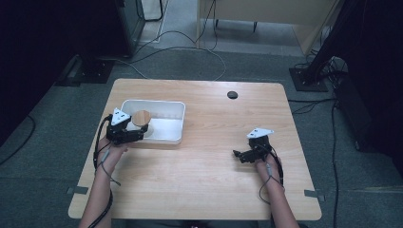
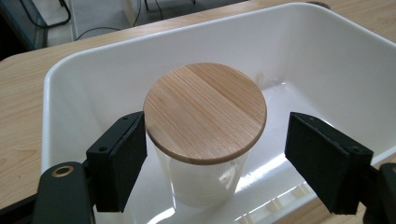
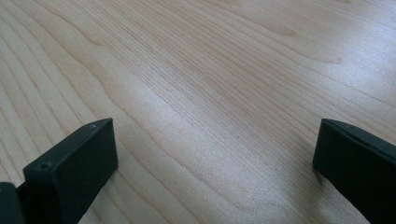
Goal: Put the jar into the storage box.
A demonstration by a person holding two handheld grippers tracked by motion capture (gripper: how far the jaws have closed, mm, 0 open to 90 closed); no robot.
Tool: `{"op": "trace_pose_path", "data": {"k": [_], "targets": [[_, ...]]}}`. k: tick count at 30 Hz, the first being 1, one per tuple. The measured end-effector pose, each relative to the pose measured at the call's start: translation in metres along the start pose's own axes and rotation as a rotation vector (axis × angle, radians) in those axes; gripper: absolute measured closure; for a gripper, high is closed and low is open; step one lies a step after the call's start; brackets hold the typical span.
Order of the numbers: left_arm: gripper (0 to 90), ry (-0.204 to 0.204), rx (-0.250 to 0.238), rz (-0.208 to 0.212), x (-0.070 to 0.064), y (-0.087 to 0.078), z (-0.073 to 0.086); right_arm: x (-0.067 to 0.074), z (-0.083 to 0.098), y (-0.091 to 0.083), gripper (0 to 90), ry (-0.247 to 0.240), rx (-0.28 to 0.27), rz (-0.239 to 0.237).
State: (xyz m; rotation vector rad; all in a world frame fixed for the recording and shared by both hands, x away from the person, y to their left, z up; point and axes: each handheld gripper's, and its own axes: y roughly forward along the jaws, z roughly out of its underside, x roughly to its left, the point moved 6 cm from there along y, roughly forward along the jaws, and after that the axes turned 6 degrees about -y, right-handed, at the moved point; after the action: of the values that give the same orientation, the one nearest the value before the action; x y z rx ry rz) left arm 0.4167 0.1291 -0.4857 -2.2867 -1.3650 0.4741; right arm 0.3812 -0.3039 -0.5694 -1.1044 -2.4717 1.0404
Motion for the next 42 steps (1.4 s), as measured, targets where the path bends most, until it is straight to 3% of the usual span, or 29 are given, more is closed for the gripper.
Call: {"op": "trace_pose_path", "data": {"k": [10, 17, 18, 27, 29, 32, 33, 42], "targets": [[21.2, 0.028, 0.017, 0.031, -0.003, -0.011, -0.001, 0.0, 0.0, 0.0, 0.0, 0.0, 0.0, 0.0], [21.2, 0.047, 0.029, 0.033, 0.003, -0.022, 0.002, 0.0, 0.0, 0.0, 0.0, 0.0, 0.0, 0.0], [21.2, 0.064, 0.029, 0.029, 0.007, -0.029, 0.004, 0.0, 0.0, 0.0, 0.0, 0.0, 0.0, 0.0], [21.2, 0.07, 0.032, 0.043, 0.012, -0.036, 0.007, 0.0, 0.0, 0.0, 0.0, 0.0, 0.0, 0.0], [21.2, 0.102, 0.04, 0.057, 0.012, -0.039, 0.011, 0.0, 0.0, 0.0, 0.0, 0.0, 0.0, 0.0], [21.2, 0.109, 0.043, 0.059, 0.012, -0.039, 0.011, 0.0, 0.0, 0.0, 0.0, 0.0, 0.0, 0.0], [21.2, 0.133, 0.05, 0.05, 0.013, -0.041, 0.014, 0.0, 0.0, 0.0, 0.0, 0.0, 0.0, 0.0], [21.2, 0.16, 0.052, 0.058, 0.016, -0.045, 0.02, 0.0, 0.0, 0.0, 0.0, 0.001, 0.0, 0.001]]}}
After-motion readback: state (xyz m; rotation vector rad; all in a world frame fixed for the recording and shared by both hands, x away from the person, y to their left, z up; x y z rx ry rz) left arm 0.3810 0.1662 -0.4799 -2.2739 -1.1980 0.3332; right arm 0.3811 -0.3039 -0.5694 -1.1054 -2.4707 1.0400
